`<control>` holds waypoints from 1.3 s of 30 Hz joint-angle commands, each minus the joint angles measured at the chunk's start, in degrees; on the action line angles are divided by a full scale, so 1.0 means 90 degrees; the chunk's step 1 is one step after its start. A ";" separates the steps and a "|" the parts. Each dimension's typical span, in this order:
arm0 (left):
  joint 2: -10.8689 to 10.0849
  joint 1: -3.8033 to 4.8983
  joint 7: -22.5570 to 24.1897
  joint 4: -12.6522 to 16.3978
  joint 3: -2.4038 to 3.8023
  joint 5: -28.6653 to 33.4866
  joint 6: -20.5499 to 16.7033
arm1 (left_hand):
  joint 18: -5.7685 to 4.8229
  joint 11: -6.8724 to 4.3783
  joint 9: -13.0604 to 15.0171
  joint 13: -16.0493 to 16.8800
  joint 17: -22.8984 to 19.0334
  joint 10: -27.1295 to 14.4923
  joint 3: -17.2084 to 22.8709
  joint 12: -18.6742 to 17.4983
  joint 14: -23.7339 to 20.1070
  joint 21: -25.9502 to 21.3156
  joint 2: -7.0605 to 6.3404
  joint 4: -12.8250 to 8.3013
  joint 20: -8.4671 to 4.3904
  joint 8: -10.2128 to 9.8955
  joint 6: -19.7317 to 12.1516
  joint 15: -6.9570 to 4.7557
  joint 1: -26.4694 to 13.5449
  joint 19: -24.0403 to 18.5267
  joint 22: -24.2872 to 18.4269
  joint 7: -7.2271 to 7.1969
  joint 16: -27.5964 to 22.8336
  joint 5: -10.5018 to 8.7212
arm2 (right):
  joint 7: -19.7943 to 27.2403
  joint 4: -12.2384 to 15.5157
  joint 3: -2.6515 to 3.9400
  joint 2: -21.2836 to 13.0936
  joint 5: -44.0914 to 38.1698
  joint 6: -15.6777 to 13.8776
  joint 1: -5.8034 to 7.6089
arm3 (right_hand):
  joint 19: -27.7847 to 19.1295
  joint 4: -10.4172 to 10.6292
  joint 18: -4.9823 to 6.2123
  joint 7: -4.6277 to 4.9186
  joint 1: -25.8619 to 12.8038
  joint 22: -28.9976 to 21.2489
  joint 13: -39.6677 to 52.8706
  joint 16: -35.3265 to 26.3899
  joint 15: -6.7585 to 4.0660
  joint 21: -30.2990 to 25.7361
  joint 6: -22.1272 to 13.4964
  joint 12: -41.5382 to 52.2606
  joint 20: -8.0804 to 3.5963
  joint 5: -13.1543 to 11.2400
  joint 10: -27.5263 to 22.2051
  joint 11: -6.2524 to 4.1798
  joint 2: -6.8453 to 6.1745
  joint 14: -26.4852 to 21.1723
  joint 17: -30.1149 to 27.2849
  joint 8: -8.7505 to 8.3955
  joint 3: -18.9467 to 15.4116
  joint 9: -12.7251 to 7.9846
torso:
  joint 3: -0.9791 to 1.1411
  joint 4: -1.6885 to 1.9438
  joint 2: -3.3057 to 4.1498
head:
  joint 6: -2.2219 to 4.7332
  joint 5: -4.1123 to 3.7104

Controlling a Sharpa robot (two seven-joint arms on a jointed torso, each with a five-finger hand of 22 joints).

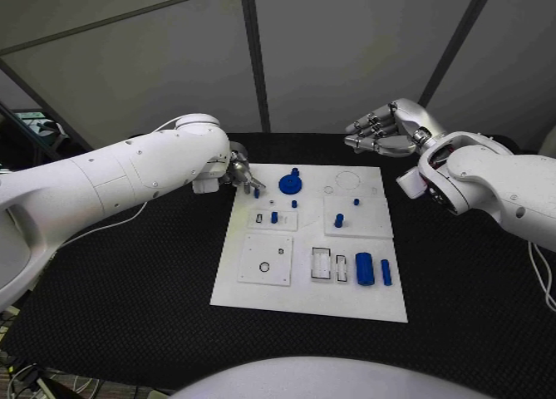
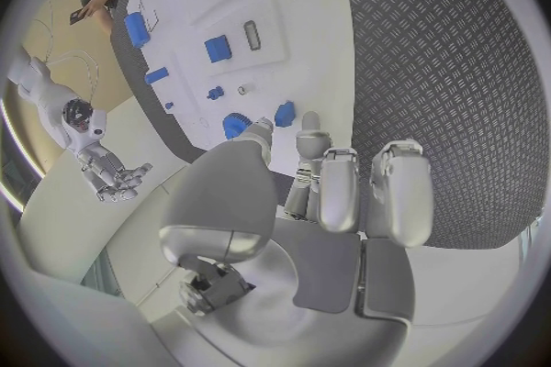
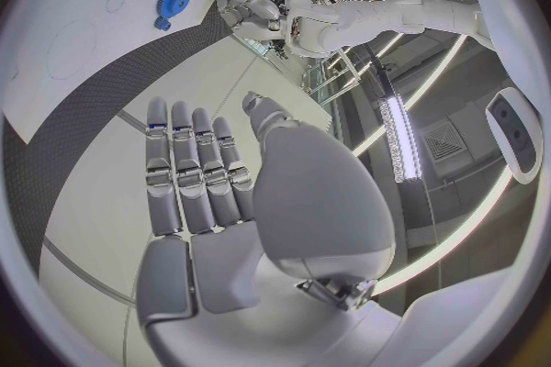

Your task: Assemble the parts on the task board

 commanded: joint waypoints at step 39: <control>-0.0244 -0.0017 0.0108 0.0337 -0.0006 0.0959 -0.0591 | -0.0052 -0.0100 0.0466 -0.0339 0.0539 0.0009 0.3101 -0.0073 0.0330 -0.0024 0.0136 -0.1191 -0.0080 0.0624 -0.0309 -0.0103 0.0890 0.0056 0.0461 -0.0057 0.0022 -0.0538 | -0.0006 -0.0086 0.0003 0.0060 -0.0010 0.0109 0.0011 | 0.0069 -0.0011 0.0076 0.0016 -0.0064 -0.0016 0.0000 0.0000 -0.0012 -0.0042 -0.0047 -0.0014 0.0004 0.0041 -0.0035 0.0003 0.0019 -0.0045 -0.0013 -0.0032 -0.0047 -0.0005 | 0.0006 0.0011 -0.0012 | -0.0033 0.0022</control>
